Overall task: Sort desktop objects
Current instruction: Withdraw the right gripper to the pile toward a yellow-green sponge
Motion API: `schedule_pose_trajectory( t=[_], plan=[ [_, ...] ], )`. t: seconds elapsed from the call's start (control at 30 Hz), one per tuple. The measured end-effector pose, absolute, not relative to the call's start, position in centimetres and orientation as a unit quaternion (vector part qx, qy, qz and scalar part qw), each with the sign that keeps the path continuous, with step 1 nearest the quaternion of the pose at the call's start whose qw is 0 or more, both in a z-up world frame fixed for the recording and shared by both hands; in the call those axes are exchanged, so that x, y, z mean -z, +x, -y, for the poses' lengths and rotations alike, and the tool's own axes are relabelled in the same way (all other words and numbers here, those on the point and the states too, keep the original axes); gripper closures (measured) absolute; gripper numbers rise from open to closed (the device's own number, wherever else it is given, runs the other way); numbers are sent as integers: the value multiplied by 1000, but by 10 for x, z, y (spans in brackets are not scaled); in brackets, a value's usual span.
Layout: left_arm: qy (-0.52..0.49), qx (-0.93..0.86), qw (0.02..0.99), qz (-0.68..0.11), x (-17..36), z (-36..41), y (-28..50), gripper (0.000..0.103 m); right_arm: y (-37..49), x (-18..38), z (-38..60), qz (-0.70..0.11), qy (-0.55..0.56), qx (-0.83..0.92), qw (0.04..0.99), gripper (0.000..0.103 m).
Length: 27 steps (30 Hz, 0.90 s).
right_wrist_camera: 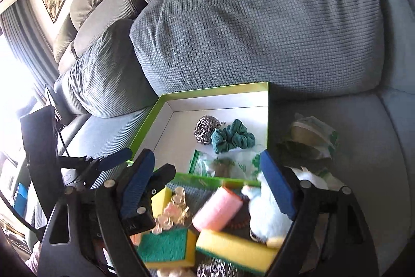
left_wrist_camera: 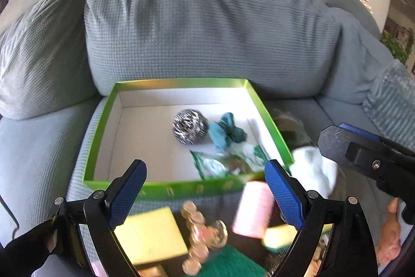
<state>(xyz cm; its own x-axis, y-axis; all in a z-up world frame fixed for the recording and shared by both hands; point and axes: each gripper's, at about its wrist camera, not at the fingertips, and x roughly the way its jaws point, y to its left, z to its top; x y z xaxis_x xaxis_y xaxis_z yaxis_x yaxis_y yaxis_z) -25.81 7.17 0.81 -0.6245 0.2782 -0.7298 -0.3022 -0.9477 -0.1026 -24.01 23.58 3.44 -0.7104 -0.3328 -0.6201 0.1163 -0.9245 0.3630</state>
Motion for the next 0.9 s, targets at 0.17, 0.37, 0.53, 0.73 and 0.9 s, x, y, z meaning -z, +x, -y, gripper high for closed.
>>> schedule_pose_trajectory(
  t=[0.17, 0.37, 0.53, 0.73, 0.9],
  plan=[
    [-397, -898, 188, -22, -9, -78, -233, 10, -209, -35, -245, 148, 357, 914, 124, 19],
    [-385, -900, 197, -51, -6, -90, -204, 10, -179, -29, -253, 141, 356, 918, 102, 19],
    [-371, -903, 206, -68, -3, -102, -179, 10, -154, -18, -257, 136, 362, 919, 83, 19],
    [-369, -898, 228, -75, 4, -111, -157, 10, -134, -7, -262, 146, 372, 913, 81, 19],
    [-369, -897, 230, -78, 4, -114, -148, 10, -123, -3, -265, 147, 376, 912, 78, 19]
  ],
)
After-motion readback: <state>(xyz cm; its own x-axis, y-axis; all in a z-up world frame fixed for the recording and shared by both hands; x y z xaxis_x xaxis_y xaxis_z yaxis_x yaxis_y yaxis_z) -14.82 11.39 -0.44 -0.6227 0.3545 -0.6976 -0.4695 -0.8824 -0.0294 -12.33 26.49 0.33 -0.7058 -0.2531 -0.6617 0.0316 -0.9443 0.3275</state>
